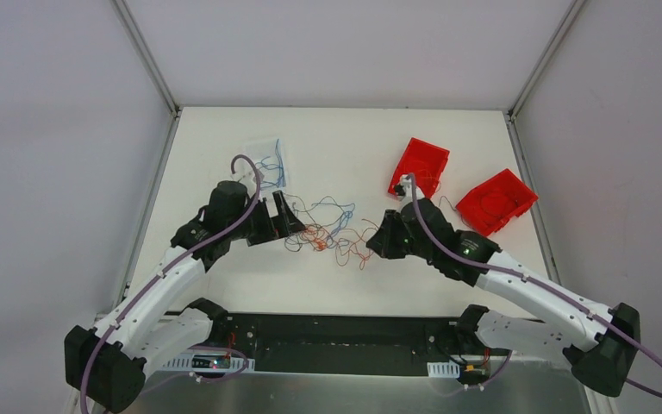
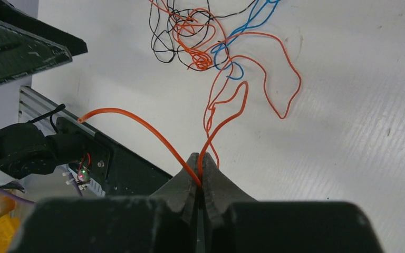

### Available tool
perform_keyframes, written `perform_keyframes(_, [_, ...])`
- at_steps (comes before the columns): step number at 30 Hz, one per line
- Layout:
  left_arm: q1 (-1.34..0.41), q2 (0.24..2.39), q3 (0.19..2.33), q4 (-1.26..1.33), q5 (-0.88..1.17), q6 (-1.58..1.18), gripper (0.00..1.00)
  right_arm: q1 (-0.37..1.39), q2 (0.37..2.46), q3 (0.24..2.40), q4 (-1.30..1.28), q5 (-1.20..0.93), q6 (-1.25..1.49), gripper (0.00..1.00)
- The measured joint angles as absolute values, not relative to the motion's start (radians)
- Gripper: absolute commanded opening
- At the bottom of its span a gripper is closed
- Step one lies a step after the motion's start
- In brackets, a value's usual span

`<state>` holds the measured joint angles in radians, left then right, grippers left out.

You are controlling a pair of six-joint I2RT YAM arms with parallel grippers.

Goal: Untangle the cables

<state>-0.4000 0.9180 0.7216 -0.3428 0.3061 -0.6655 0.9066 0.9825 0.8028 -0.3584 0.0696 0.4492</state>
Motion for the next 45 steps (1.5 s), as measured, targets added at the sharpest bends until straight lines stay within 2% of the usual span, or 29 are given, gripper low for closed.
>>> perform_keyframes(6, [-0.474, 0.843, 0.678, -0.364, 0.307, -0.726, 0.99, 0.907, 0.856, 0.791, -0.433, 0.057, 0.548, 0.04])
perform_keyframes(12, [-0.498, 0.794, 0.674, -0.389, 0.301, -0.753, 0.95, 0.907, 0.69, 0.781, -0.585, 0.117, 0.616, 0.04])
perform_keyframes(17, [-0.544, 0.863, 0.674, -0.393, 0.267, -0.759, 0.95, 0.907, 0.651, 0.81, -0.743, 0.203, 0.619, 0.15])
perform_keyframes(18, [-0.554, 0.888, 0.675, -0.394, 0.259, -0.758, 0.96, 0.907, 0.654, 0.814, -0.756, 0.211, 0.617, 0.31])
perform_keyframes(19, [-0.569, 0.926, 0.678, -0.397, 0.246, -0.755, 0.96, 0.907, 0.661, 0.817, -0.766, 0.221, 0.614, 0.55])
perform_keyframes(20, [-0.581, 0.963, 0.683, -0.4, 0.234, -0.75, 0.96, 0.906, 0.67, 0.817, -0.772, 0.227, 0.61, 0.75])
perform_keyframes(21, [-0.591, 1.002, 0.691, -0.403, 0.224, -0.746, 0.96, 0.907, 0.683, 0.817, -0.773, 0.231, 0.613, 0.84])
perform_keyframes(28, [-0.622, 1.23, 0.768, -0.401, 0.168, -0.71, 0.94, 0.906, 0.856, 0.771, -0.712, 0.22, 0.583, 0.99])
perform_keyframes(34, [-0.623, 1.329, 0.793, -0.378, 0.151, -0.698, 0.91, 0.901, 1.065, 0.746, -0.649, 0.229, 0.559, 0.99])
perform_keyframes(39, [-0.623, 1.395, 0.794, -0.332, 0.153, -0.699, 0.89, 0.858, 1.188, 0.725, -0.57, 0.244, 0.533, 0.87])
perform_keyframes(42, [-0.623, 1.42, 0.794, -0.309, 0.156, -0.699, 0.87, 0.822, 1.212, 0.7, -0.527, 0.238, 0.511, 0.83])
perform_keyframes(45, [-0.623, 1.444, 0.798, -0.285, 0.162, -0.7, 0.83, 0.802, 1.252, 0.696, -0.495, 0.224, 0.491, 0.76])
